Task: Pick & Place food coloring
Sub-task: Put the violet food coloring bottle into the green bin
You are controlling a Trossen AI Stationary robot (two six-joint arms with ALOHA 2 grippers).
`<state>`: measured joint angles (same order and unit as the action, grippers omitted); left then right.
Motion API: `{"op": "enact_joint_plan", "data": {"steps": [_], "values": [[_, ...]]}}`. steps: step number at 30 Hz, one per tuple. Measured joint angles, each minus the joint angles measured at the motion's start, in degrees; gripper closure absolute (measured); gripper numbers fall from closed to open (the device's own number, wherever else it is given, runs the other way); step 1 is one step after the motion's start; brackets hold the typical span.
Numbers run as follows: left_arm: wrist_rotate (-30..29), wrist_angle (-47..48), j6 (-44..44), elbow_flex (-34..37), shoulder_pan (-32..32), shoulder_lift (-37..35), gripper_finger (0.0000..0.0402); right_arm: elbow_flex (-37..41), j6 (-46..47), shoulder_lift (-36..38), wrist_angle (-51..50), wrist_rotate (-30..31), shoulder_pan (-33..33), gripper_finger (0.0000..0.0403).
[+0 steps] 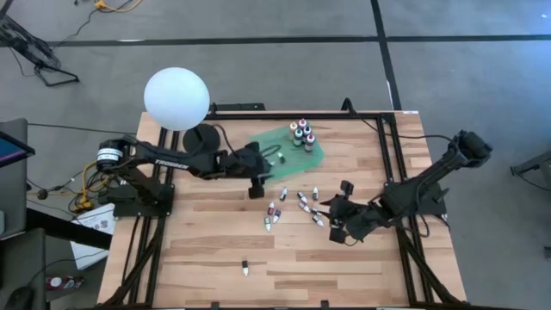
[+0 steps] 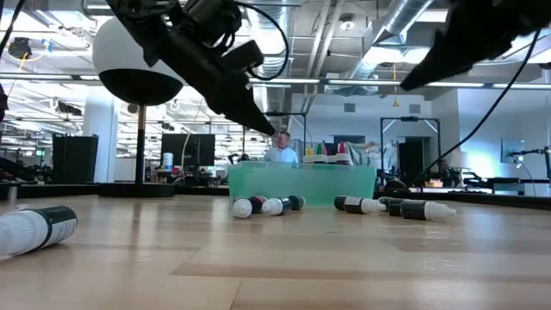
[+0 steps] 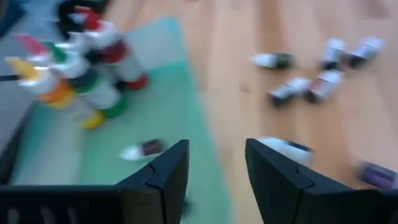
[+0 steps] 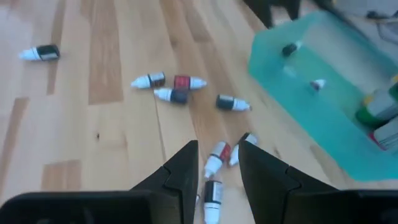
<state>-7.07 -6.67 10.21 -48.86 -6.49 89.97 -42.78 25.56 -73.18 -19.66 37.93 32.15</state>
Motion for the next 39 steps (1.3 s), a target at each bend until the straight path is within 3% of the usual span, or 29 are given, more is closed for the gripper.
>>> {"op": "enact_joint_plan", "data": {"steps": [12,18,39], "values": [[0.56,10.44,-7.2,0.0,17.28,-0.02,0.0248,0.0,0.32,-10.53,0.45,-13.18,-5.91,0.0294],[-5.09,9.02,-7.31,0.0,24.26,-0.03,0.0248,0.0,2.95,-13.71,2.2,-16.75,-5.38,0.0294],[-7.1,8.95,-6.23,0.0,25.93,-0.35,0.0248,-0.05,6.6,-20.12,2.82,-16.94,-5.02,0.0294]]}}
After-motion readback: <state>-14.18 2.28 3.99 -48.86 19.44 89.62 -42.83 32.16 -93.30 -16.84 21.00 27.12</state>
